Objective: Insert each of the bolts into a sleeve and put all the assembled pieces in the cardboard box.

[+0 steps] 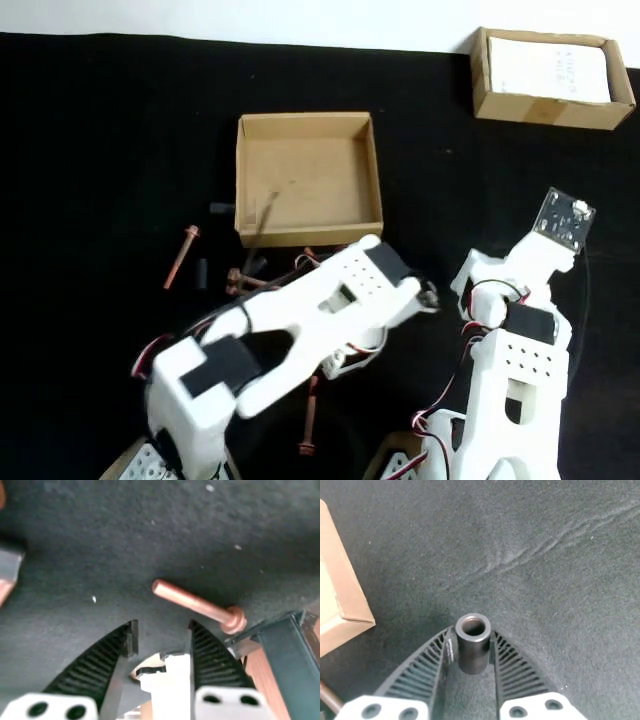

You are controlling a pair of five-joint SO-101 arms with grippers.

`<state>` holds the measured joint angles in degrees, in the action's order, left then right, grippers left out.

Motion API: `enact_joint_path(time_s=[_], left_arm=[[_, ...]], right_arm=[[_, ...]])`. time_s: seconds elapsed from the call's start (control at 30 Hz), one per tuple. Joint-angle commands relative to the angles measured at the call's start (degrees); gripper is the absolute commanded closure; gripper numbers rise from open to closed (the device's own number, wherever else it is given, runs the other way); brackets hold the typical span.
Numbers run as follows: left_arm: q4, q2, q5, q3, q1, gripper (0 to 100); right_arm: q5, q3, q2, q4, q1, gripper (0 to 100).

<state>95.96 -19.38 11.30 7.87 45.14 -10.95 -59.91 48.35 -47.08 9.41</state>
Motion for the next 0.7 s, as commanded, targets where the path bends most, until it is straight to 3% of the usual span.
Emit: enact_joint_path(time_s=[0.0, 0.67], left_arm=[[-0.44, -1.54, -1.67, -0.22, -0.04, 84], [-4.48, -10.07, -1.93, -0.22, -1.54, 84]], right_arm=[[0.62, 0.22, 1.63, 0.84, 0.66, 99.1], [0.62, 0.66, 1.71, 0.66, 0.66, 99.1]])
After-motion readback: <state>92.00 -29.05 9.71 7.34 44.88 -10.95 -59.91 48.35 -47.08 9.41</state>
